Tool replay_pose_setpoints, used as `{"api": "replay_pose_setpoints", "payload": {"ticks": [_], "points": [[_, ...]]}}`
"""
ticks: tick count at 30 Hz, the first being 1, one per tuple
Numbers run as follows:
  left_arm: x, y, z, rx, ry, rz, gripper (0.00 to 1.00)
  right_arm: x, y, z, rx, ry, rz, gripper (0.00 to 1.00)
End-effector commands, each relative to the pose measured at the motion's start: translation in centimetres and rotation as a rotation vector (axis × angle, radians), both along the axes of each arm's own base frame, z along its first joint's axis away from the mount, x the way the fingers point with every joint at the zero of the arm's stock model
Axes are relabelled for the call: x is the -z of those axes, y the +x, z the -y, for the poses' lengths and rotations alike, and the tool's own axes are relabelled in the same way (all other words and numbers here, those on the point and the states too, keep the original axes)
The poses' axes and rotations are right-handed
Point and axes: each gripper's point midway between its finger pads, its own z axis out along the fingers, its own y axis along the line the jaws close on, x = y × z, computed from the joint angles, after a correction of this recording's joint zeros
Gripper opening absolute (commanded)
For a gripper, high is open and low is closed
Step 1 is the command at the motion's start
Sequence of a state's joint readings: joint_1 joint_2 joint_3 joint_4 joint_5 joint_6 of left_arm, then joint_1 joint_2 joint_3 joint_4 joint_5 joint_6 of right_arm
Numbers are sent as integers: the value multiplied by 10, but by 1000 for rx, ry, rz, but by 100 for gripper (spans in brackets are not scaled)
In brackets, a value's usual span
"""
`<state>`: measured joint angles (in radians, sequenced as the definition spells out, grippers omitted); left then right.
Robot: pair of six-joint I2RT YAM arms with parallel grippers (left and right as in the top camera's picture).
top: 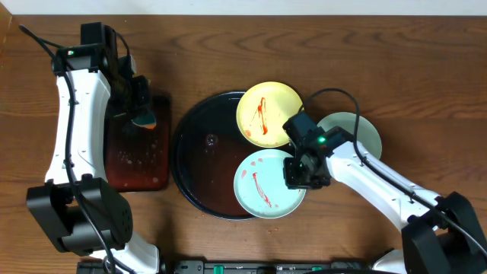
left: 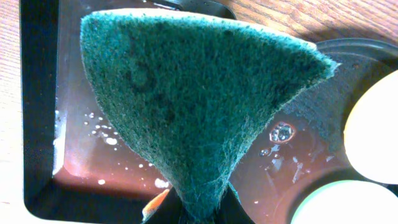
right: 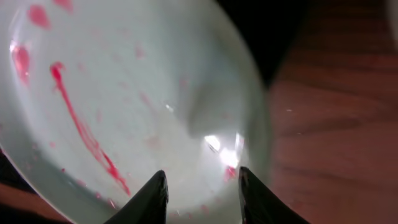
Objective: Clean dirty plates on tray and stack at the side
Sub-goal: 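Move the right gripper to the lower mint-green plate and grasp its rim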
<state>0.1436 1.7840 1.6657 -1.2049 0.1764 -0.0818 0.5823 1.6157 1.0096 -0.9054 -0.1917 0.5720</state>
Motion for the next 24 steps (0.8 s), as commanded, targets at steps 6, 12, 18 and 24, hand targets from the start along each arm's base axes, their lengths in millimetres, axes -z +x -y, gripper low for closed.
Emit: {"api": "replay_pose_setpoints", "payload": {"ticks": [6, 12, 18, 24], "points": [[0, -3, -1, -11, 3, -6, 7, -64, 30, 20, 51, -54, 106, 40], [0, -3, -1, -11, 4, -6, 7, -31, 3, 30, 71, -77, -1, 39], [0, -3, -1, -11, 4, -6, 8, 5, -13, 26, 73, -19, -33, 37], [0, -2, -1, -11, 4, -2, 7, 18, -10, 21, 64, 3, 2, 28]]}}
